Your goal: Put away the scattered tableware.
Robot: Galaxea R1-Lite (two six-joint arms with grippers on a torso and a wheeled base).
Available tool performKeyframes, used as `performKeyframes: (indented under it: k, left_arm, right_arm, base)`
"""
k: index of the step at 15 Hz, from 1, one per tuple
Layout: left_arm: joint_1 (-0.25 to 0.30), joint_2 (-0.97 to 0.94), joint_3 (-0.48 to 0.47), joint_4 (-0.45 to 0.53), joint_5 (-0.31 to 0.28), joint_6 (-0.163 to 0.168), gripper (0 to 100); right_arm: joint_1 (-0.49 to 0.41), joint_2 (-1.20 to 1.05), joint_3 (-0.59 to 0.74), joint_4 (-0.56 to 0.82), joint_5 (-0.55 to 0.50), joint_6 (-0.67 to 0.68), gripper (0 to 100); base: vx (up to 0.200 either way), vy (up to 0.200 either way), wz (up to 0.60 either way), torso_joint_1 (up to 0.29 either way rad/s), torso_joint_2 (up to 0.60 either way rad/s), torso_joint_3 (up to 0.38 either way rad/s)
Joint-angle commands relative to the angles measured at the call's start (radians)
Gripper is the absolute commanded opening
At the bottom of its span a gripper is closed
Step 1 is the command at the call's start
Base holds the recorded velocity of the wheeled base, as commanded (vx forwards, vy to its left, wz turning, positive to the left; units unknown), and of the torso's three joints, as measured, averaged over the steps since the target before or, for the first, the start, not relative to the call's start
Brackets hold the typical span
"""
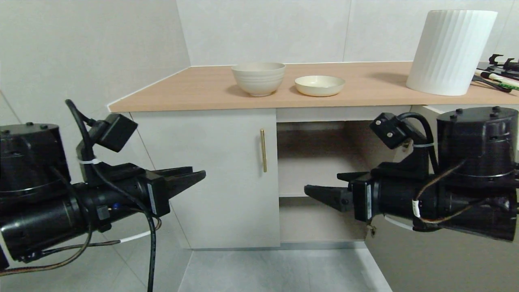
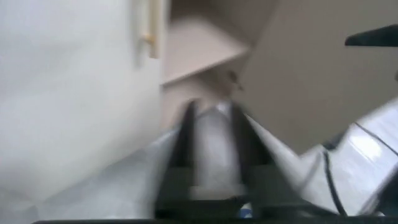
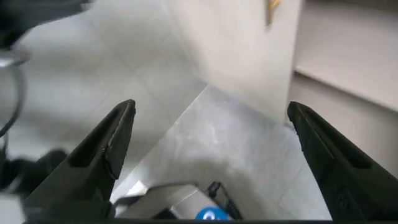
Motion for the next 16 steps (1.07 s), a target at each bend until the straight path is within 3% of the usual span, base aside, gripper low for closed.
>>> performKeyframes:
  k: [1,3,10,16]
  left_arm:
    - [0.062,-0.043,0.007,-0.003,-0.003,-0.001,100]
    - [0.092,-0.048,-0.004,-0.005,-0.004,-0.001,100]
    - [0.105,-0.043,-0.052,0.006,-0.003,0.005,100]
    - [0.109,-0.043,-0.052,0.003,-0.003,0.005,100]
  right_arm:
    - [-0.033,0.070,-0.057,0.020,0.001,0.001,100]
    - [-0.045,0.095,-0.066,0.020,-0.001,0.001,100]
    - [-0.043,0.090,-0.065,0.022,-0.002,0.001,100]
    - [-0.043,0.095,-0.060,0.023,-0.002,0.001,100]
  base:
    - [0.000,0.000,0.00,0.000,0.00,0.000]
    - [0.000,0.000,0.00,0.000,0.00,0.000]
    - [0.000,0.000,0.00,0.000,0.00,0.000]
    - [0.200,0.000,0.00,0.003,0.00,0.002]
